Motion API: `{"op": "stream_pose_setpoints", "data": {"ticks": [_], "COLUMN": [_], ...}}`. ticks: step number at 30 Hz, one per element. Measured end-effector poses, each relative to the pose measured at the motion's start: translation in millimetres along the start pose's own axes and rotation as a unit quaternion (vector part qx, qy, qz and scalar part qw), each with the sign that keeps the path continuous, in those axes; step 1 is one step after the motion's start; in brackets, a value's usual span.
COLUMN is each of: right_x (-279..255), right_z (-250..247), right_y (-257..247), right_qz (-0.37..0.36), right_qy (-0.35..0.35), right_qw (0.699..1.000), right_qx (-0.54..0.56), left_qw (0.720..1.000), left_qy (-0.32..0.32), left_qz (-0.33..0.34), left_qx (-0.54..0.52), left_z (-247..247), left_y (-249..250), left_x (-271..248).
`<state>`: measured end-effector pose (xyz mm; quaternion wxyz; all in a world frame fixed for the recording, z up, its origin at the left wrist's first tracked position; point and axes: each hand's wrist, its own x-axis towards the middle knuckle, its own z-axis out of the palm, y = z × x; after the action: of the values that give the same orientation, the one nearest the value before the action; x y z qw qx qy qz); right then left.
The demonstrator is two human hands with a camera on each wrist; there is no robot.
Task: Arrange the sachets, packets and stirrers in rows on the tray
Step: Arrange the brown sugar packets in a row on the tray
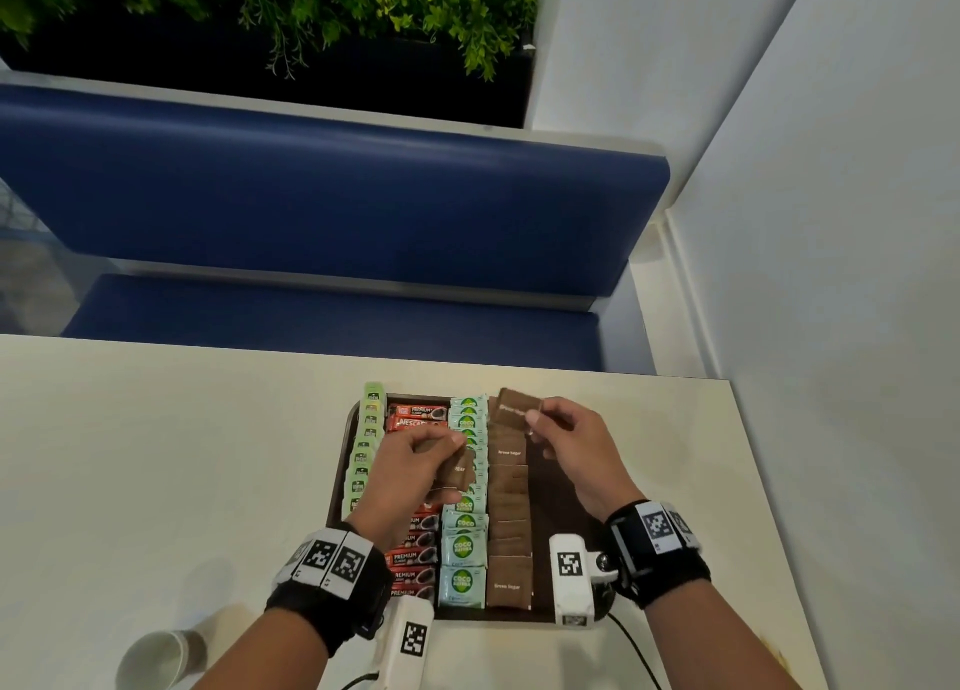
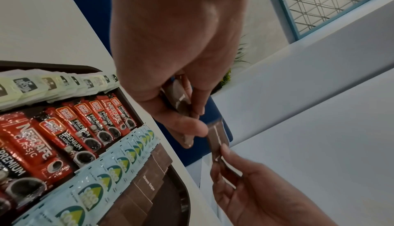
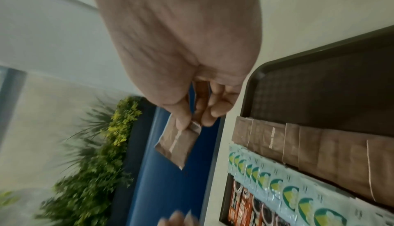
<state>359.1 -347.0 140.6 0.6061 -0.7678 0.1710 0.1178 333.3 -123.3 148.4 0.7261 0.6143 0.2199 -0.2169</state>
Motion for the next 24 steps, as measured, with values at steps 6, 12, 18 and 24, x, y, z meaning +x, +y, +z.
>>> {"op": "stream_pose_setpoints", "data": {"ticks": [6,12,18,24], "right_x": [41,60,63,54], "right_z": [-4,16,21,23], "right_y": [61,128,140,132], "right_qz": [0.033,0.093,0.091,0.064], "right_qy": [0.033,0.017,0.024,0.059], "right_qw": [0.986,0.958,0.945,0.957], "right_qx": [-0.162,-0.271,-0.314,-0.276], "left_qw": [0.999,0.999,0.998,0.999], "left_qy": [0.028,0.037,0.047,0.04], "left_qz": [-0.017,-0.024,-0.033,-0.031], "left_qx": [0.005,0.011,0.011,0.015], "left_z": [-19,-32,-33,-30], "left_y": [-8,-11,-13,-14], "left_x": [1,0,1,1]}}
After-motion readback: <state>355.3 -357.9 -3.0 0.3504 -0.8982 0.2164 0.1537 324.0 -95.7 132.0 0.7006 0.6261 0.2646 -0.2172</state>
